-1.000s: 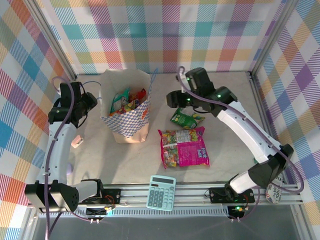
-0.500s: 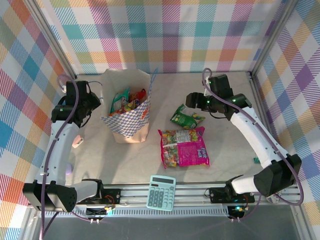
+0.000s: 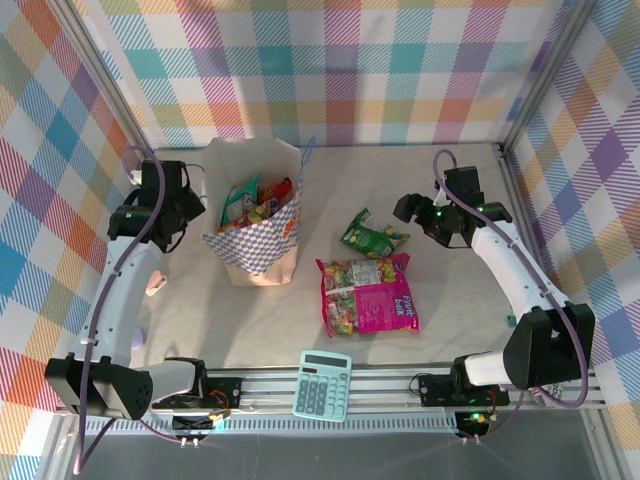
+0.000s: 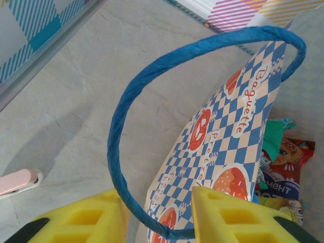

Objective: Place the snacks into the paper bag

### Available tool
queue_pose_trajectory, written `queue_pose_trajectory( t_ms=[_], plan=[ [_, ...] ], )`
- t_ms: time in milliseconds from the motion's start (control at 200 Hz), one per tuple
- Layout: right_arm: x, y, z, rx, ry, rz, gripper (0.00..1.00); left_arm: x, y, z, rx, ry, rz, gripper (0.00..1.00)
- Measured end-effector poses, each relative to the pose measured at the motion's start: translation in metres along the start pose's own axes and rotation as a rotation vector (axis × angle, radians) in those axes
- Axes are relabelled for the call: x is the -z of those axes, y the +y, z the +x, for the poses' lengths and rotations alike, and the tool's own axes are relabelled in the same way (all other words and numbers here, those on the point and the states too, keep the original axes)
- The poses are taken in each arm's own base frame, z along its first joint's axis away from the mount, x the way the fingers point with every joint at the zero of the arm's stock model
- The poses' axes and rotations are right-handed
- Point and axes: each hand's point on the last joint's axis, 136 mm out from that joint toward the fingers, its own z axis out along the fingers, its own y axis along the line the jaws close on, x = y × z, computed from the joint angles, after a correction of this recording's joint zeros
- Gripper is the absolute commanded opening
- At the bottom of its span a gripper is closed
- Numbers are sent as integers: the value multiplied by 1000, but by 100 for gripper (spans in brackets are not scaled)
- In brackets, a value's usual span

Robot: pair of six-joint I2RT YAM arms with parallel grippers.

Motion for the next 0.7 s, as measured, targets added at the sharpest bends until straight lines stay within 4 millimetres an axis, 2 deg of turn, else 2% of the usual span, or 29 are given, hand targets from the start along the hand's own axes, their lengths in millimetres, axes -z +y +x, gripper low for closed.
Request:
queue_pose_trajectory(
  t_ms=[155,430,700],
  plan=[
    [-12,-6,-4,-33,9,-14,90,0,0,0,-11,-10,-14,37],
    [-47,-39,1,-121,51,-15,91,-3,1,1,-29,-11,-39,37],
    [-77,-48,1,-140,87,-29,91,-2,1,1,-43,-21,-54,37]
  ],
)
